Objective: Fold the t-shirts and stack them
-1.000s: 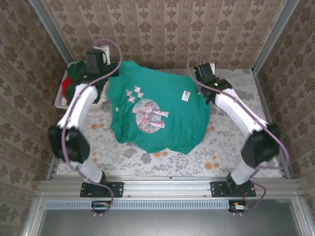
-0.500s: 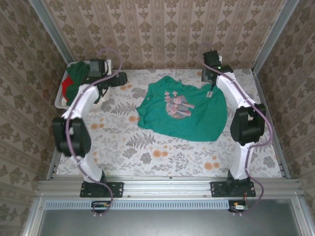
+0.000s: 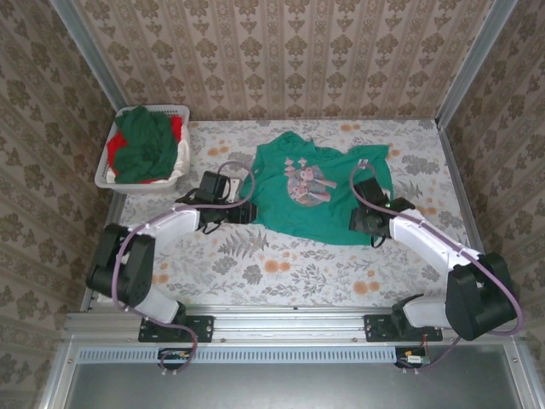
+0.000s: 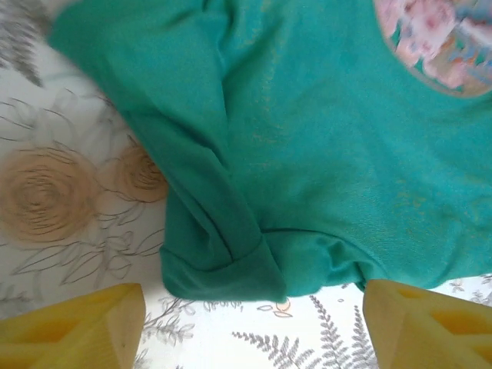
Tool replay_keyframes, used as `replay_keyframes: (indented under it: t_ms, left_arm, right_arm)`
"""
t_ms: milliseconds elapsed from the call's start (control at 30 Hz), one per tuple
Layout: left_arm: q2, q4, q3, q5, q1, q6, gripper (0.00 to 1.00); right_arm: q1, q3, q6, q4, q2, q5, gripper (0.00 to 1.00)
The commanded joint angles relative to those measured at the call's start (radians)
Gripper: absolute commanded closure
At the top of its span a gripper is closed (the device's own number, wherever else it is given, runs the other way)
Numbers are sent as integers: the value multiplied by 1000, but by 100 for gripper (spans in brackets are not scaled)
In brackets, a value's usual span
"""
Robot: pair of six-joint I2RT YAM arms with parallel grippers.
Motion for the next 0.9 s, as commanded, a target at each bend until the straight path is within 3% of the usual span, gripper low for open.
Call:
replay_keyframes:
  t_ms: [0, 100, 200, 300, 367, 533, 733, 867]
  left_arm:
    - [54, 73, 11, 52, -42, -34, 25]
    - [90, 118, 2, 80, -57, -62, 30]
    - [115, 129, 1, 86, -56, -68, 39]
    - [130, 109, 32, 114, -46, -69, 73]
    - [118, 97, 44, 120, -35, -71, 85]
    - [-4, -25, 87, 147, 32, -73, 92]
    - [-240, -249, 155, 15, 59, -46, 92]
    - [-314, -269, 153, -9, 74, -37, 92]
  right_arm:
    - [-4, -79, 112, 86, 14, -65, 28]
    - [-3, -112, 133, 163, 71, -121, 30]
    - [5, -96, 139, 160, 100, -101, 31]
    - [3, -74, 127, 168, 119, -92, 41]
    - [1, -53, 121, 167, 142, -78, 57]
    - [-12, 36, 67, 99, 157, -16, 98]
    - [-13, 154, -23, -44, -17, 19, 100]
    - [-13, 231, -73, -78, -52, -76, 100]
